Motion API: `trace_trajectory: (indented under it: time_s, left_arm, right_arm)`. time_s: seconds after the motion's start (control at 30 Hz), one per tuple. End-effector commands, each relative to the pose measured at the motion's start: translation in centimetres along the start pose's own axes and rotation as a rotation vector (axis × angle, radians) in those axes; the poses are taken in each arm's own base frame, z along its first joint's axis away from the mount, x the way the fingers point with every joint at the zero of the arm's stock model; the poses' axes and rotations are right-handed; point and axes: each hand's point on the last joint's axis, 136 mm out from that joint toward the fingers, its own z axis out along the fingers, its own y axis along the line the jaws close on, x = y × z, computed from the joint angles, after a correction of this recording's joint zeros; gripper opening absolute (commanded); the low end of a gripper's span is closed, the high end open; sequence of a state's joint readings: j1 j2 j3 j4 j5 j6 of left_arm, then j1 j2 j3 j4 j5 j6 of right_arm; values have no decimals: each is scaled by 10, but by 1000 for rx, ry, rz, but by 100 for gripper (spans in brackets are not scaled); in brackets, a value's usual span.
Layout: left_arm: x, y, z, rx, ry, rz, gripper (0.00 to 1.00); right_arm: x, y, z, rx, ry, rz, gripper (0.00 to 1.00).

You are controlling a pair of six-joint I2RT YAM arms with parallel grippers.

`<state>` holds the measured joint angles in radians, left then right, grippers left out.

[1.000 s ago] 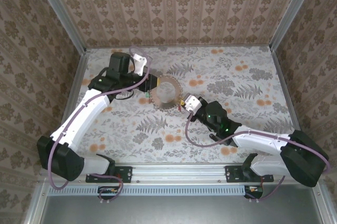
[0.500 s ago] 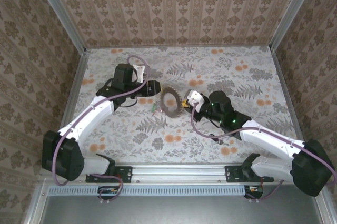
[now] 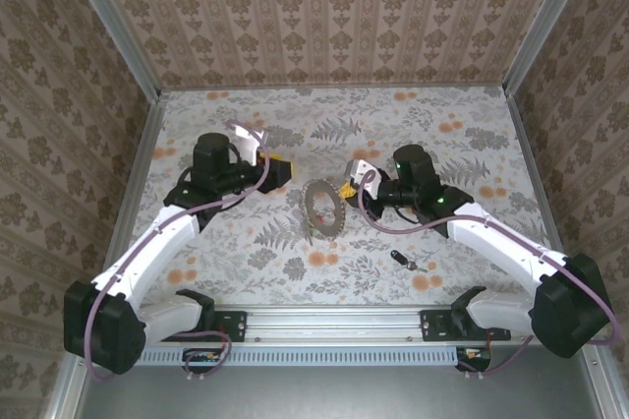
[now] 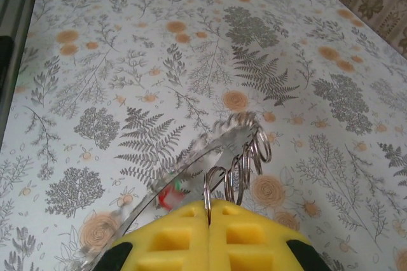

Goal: Put the keys on the keyring

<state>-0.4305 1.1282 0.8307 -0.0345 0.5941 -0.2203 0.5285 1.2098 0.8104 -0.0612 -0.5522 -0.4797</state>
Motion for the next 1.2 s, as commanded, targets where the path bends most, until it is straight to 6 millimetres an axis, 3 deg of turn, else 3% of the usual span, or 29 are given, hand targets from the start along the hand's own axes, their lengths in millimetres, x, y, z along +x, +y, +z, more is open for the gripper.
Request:
trace_trajectory:
  time_s: [0.0,0.1,0.17,0.37,0.43,0.77,0.87,1.17]
  left_arm:
    - [1,-65,3,321,4,316,50]
    - [29,-99,9,471,88,511,48]
    - [37,-111,14,513,88,596,46]
    - [45,-119,23,571,49,653,41]
    - [50,-117,27,558,72,670,35]
    - [67,-93,44,463,156,702,33]
    - [65,-87,49,428,145,711,38]
    - [56,-84,56,392,67,685,39]
  right_arm:
    - [-6,-3,-2,3,30,-114,0]
    - [-11,3,-4,-31,3,-145,0]
    - [-19,6,-5,-61,-43,-127,0]
    - [-24,13,-5,-125,-92,-75,0]
    - [-25,15,-5,-141,-115,-60,0]
    - [-22,14,-3,-152,-134,-41,0]
    - [-21,15,-3,-160,-134,-36,0]
    - [-18,15,-2,-164,-126,-29,0]
